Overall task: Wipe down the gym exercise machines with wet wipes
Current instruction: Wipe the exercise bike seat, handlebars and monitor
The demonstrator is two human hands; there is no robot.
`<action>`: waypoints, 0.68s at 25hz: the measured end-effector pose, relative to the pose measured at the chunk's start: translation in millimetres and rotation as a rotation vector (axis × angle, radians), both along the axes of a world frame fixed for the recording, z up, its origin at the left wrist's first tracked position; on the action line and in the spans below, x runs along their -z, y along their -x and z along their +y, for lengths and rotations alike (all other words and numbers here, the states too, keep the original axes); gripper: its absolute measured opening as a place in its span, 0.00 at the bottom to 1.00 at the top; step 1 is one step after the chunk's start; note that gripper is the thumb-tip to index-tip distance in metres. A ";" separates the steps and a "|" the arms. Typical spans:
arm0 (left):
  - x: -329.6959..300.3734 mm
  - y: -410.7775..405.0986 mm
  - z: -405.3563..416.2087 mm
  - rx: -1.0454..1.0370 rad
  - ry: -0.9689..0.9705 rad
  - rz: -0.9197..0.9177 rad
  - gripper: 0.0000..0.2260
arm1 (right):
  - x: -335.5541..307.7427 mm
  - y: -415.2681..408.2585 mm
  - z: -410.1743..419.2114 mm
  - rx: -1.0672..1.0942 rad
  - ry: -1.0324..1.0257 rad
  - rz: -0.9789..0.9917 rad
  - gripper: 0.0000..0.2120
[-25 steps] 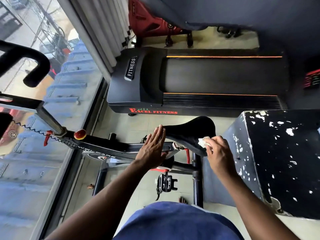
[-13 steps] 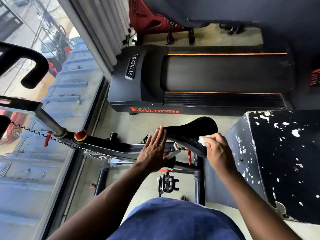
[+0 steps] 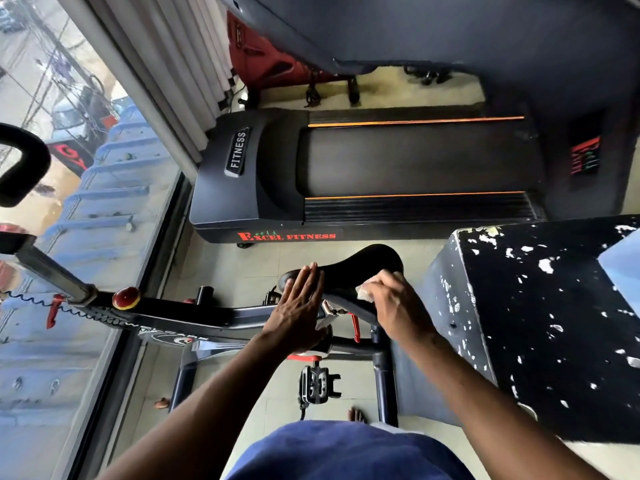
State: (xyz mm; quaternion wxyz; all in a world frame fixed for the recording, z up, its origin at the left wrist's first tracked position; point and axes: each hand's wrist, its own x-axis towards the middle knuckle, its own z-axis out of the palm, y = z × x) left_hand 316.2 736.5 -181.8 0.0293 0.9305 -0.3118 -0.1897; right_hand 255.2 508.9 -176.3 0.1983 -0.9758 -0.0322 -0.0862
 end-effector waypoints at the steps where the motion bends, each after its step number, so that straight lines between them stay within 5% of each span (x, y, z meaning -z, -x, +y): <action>1: 1.0 0.2 1.0 -0.002 -0.003 -0.012 0.48 | 1.2 9.7 3.2 -0.074 0.034 0.012 0.12; 8: -3.1 2.8 -5.9 -0.035 -0.024 -0.021 0.47 | 0.7 22.3 -34.1 0.142 -0.143 -0.019 0.05; 17: -5.0 5.6 -10.9 -0.080 -0.024 -0.004 0.47 | 5.6 -33.9 -55.8 0.135 -0.139 -0.003 0.09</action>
